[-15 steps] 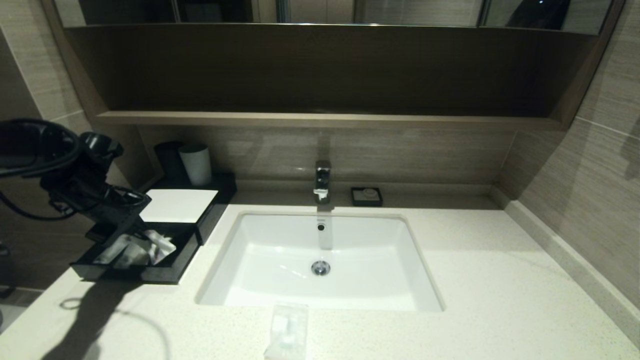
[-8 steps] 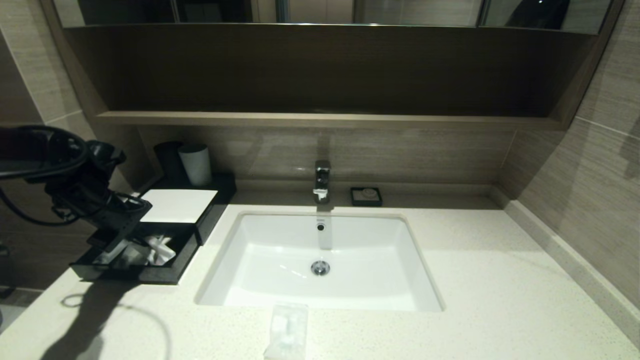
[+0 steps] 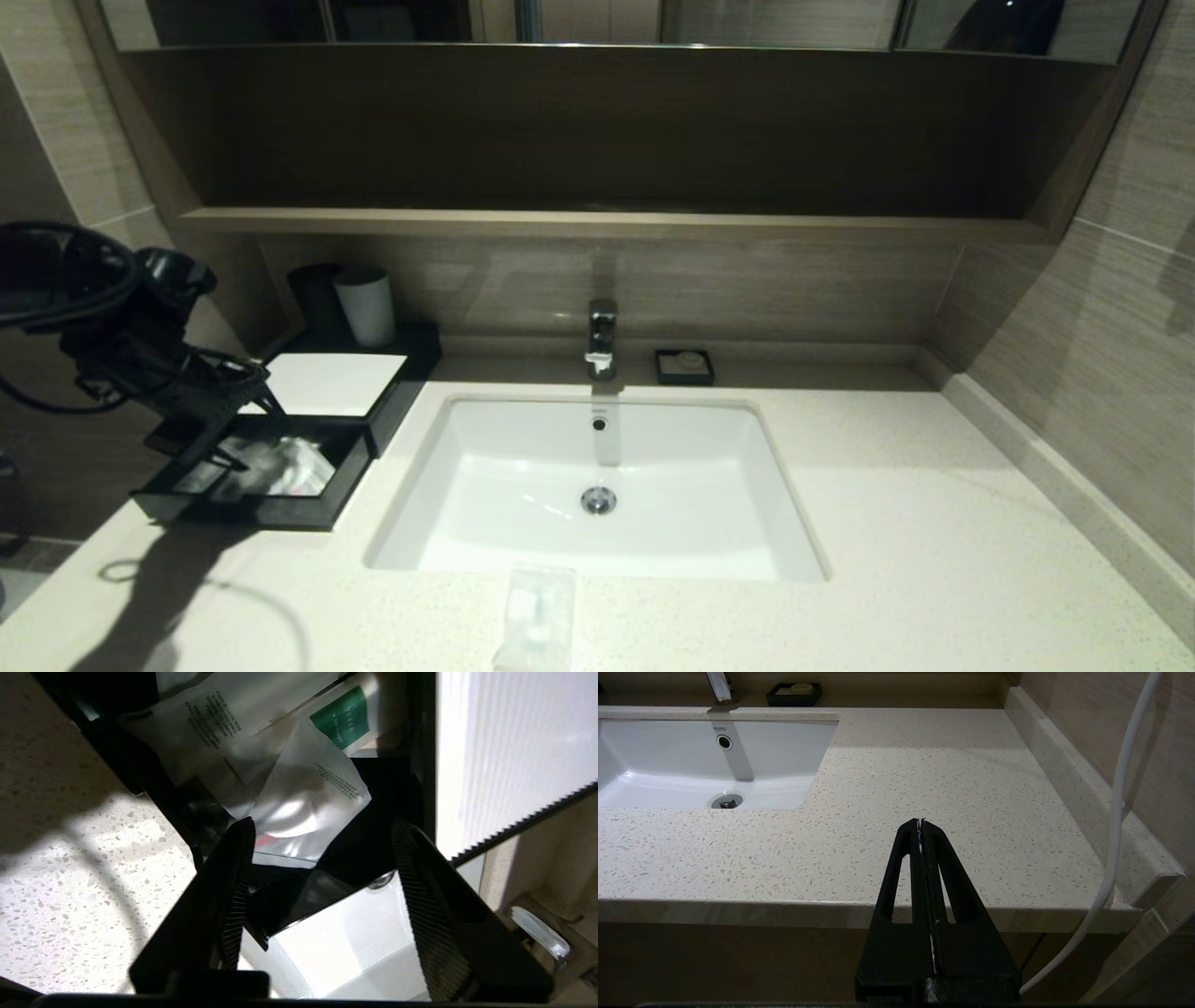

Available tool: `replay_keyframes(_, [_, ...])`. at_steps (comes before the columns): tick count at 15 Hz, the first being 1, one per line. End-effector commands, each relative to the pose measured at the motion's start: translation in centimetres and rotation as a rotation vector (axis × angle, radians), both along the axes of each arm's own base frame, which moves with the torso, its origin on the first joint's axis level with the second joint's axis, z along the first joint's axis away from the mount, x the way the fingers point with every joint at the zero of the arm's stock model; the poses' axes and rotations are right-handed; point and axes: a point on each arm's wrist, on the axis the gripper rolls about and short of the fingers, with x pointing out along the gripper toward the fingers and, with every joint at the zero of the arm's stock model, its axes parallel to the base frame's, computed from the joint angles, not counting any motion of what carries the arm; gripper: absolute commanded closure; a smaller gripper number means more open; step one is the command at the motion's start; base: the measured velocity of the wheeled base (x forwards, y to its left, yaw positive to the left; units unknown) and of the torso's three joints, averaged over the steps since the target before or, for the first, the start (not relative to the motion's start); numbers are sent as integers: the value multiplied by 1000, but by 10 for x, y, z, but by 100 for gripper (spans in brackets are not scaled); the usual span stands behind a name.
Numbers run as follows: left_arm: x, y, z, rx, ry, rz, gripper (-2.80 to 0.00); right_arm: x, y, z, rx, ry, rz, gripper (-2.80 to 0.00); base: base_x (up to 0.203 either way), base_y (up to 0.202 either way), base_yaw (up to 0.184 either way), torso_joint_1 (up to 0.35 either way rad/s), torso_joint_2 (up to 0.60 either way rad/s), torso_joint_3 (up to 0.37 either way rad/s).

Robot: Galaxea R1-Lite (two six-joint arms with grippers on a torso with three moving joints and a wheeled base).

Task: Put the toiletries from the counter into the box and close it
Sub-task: Place the bathroom toiletry into the drawer, then pick up the bathroom toiletry

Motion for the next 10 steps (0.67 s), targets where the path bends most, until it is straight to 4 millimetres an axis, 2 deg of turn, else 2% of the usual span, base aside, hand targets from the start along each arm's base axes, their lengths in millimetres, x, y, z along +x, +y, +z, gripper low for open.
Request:
replay_keyframes(1, [-15, -2, 30, 13, -77, 8, -280, 0, 0, 0, 0, 1, 0, 0, 0, 0, 0, 0, 0, 0])
replay_keyframes(3, [-28, -6, 52, 27, -137, 7, -280, 0, 0, 0, 0, 1, 0, 0, 0, 0, 0, 0, 0, 0])
replay_keyframes(6, [-43, -14, 75, 45, -197, -14, -280, 0, 0, 0, -1, 0, 1, 0, 0, 0, 0, 0, 0, 0])
replay_keyframes(10, [-53, -59, 85, 59, -197, -194, -280, 0, 0, 0, 0, 0, 0, 0, 0, 0, 0, 0, 0, 0])
